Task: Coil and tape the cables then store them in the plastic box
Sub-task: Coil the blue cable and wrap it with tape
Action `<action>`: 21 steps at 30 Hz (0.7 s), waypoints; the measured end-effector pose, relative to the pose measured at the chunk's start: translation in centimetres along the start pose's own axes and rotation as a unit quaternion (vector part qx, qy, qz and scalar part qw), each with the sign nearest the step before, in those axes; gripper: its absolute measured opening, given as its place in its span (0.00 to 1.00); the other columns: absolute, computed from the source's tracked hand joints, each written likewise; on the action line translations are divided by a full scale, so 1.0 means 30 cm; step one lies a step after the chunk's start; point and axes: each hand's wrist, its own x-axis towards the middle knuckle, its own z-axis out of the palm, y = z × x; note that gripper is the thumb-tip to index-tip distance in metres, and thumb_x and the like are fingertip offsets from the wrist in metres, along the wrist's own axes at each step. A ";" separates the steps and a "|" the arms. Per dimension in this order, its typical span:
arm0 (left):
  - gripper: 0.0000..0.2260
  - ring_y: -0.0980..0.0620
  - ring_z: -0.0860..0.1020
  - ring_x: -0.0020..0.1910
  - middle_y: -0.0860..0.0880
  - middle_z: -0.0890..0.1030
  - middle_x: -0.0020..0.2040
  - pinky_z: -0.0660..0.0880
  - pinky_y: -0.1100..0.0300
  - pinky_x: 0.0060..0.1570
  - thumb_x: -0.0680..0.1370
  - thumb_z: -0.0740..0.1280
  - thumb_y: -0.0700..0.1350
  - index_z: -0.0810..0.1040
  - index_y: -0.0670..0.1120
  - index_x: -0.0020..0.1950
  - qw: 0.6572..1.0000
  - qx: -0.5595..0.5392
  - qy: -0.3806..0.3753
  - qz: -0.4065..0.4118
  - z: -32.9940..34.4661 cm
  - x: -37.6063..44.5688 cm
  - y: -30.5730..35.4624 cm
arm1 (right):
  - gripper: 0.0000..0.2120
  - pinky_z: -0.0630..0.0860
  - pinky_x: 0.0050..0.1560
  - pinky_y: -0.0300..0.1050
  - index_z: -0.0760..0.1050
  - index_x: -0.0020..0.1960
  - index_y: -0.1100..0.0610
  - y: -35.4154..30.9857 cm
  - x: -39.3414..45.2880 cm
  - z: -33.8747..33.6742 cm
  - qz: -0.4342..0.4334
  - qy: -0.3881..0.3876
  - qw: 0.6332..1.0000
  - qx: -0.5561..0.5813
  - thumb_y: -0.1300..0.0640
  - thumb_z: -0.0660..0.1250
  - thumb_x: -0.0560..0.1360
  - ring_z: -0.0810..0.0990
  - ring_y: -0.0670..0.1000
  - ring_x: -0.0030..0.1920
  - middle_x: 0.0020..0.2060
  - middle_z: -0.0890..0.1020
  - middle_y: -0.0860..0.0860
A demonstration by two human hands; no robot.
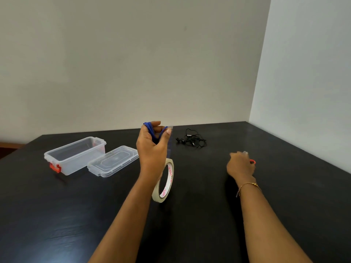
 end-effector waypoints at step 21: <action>0.11 0.58 0.78 0.43 0.52 0.78 0.43 0.76 0.71 0.48 0.73 0.69 0.40 0.71 0.48 0.53 0.999 -0.036 0.003 -0.022 -0.013 0.005 0.000 | 0.12 0.72 0.49 0.45 0.78 0.51 0.56 -0.113 -0.031 -0.029 -0.150 -0.144 0.976 -0.068 0.66 0.61 0.74 0.73 0.56 0.49 0.50 0.75 0.58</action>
